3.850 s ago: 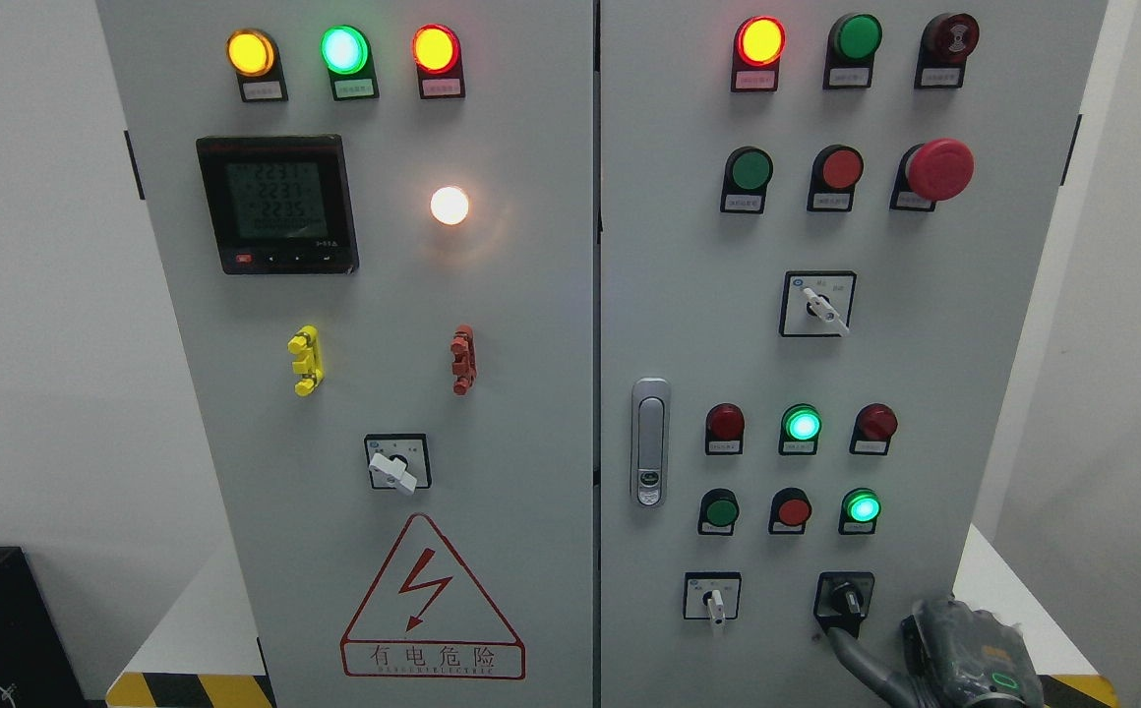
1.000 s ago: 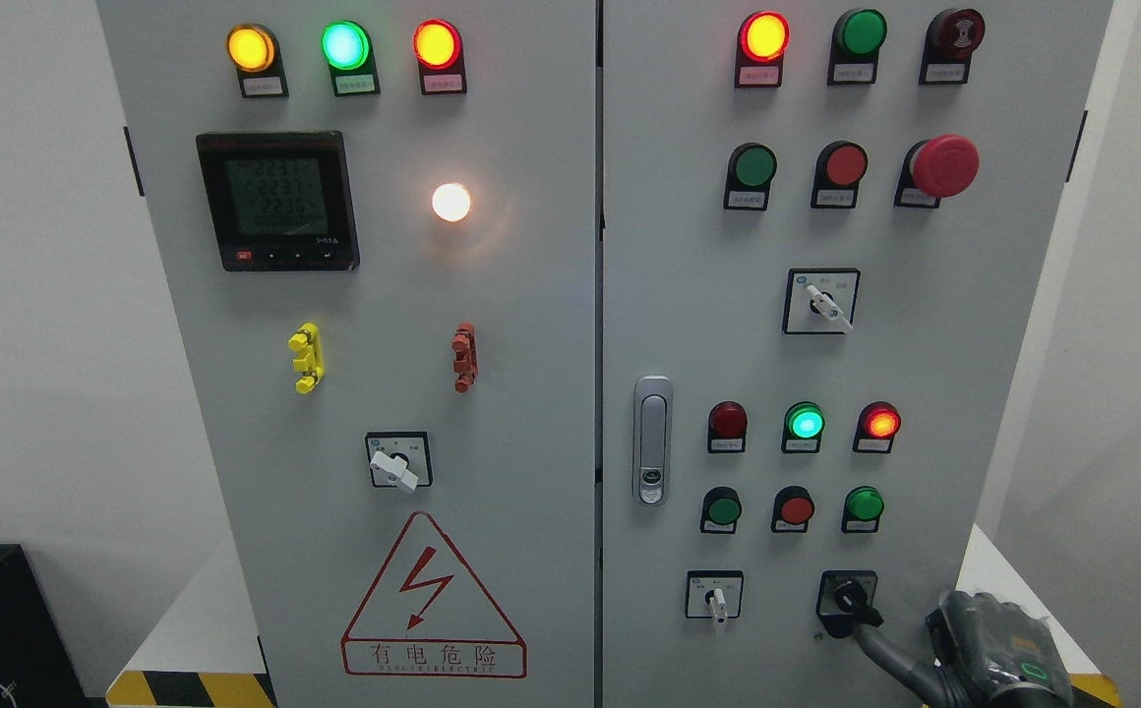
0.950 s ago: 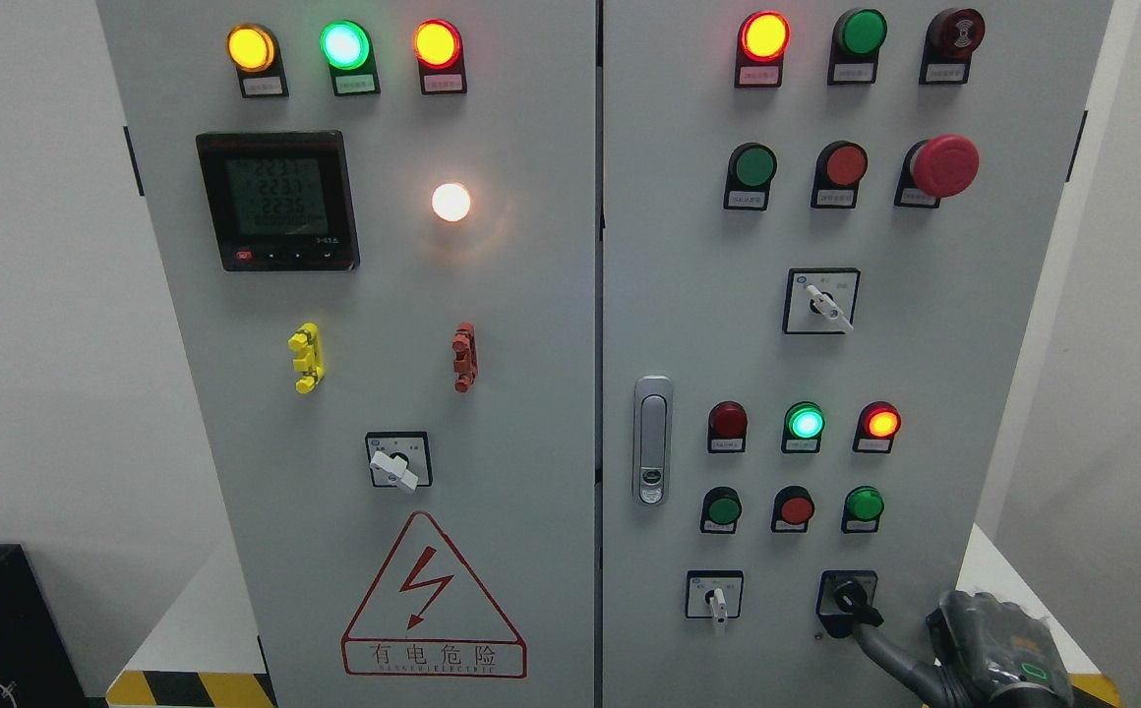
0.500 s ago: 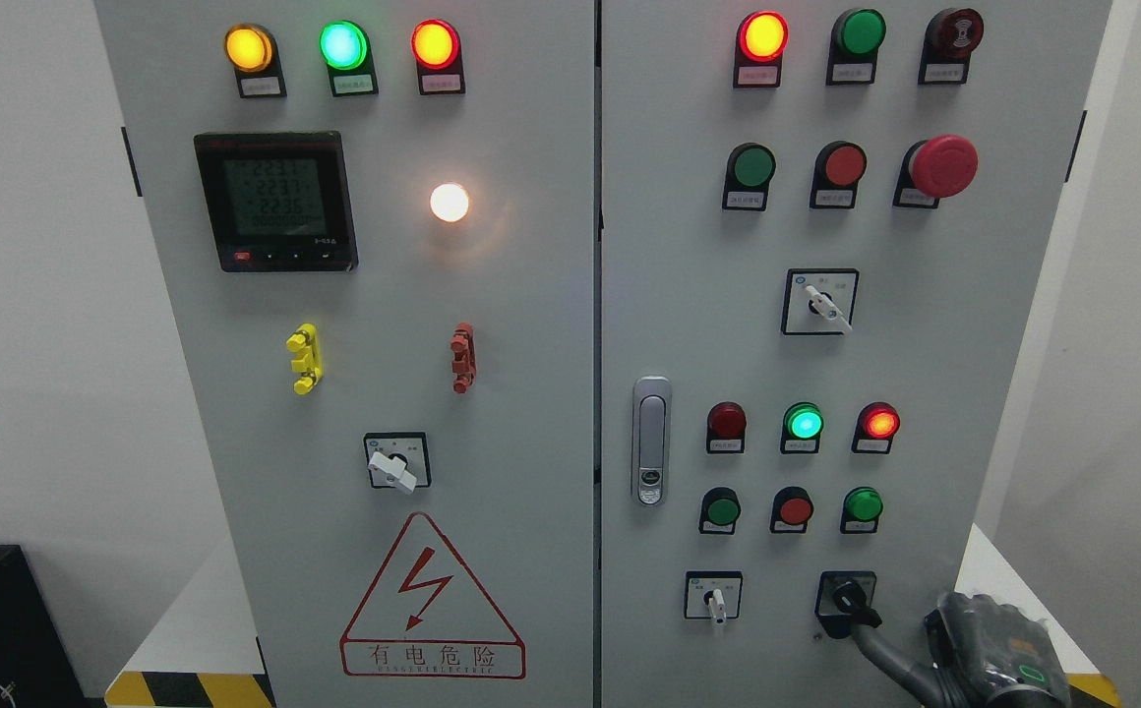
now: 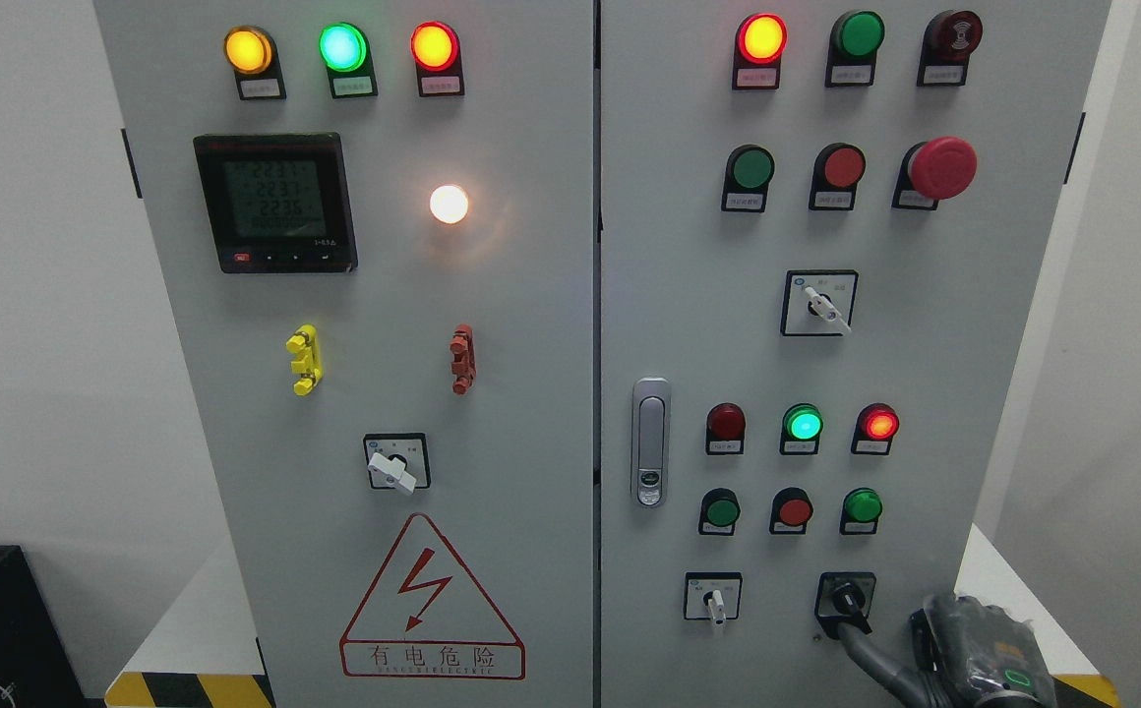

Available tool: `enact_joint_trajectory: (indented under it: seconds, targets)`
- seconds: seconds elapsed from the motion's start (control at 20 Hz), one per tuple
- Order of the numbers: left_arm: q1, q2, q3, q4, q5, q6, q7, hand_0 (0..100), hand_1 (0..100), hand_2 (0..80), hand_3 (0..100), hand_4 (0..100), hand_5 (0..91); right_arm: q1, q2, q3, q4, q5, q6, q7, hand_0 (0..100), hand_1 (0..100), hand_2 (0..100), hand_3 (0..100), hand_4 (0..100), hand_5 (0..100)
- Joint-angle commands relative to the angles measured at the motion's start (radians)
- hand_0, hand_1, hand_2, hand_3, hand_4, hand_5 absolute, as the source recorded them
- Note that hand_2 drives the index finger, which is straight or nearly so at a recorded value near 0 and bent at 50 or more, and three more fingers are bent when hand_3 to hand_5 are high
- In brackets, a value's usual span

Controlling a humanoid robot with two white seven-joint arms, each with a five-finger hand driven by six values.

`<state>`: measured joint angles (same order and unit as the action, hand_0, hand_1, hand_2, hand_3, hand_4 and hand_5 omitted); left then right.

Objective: Flip black knob to close circuit

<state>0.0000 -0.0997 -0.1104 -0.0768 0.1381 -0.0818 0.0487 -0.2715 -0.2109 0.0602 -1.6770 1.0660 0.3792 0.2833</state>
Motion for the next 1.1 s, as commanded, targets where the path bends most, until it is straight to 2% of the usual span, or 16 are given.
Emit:
enact_joint_trajectory:
  seconds: [0.0,0.6,1.05]
  targets:
    - [0.021,0.0,0.0,0.0,0.0,0.0,0.0,12,56,0.0,0,0,0.0,0.008,0.002,0.038,-0.006,0.0,-0.002,0.005,0,0,89,100,89,87]
    - [0.021,0.0,0.0,0.0,0.0,0.0,0.0,12,56,0.0,0,0,0.0,0.014,0.011,0.049,-0.033,0.0,0.0,0.005,0,1,89,100,89,87]
    - [0.021,0.0,0.0,0.0,0.0,0.0,0.0,12,56,0.0,0,0,0.0,0.064,0.011,0.038,-0.108,0.0,0.0,0.005,0,1,89,100,89,87]
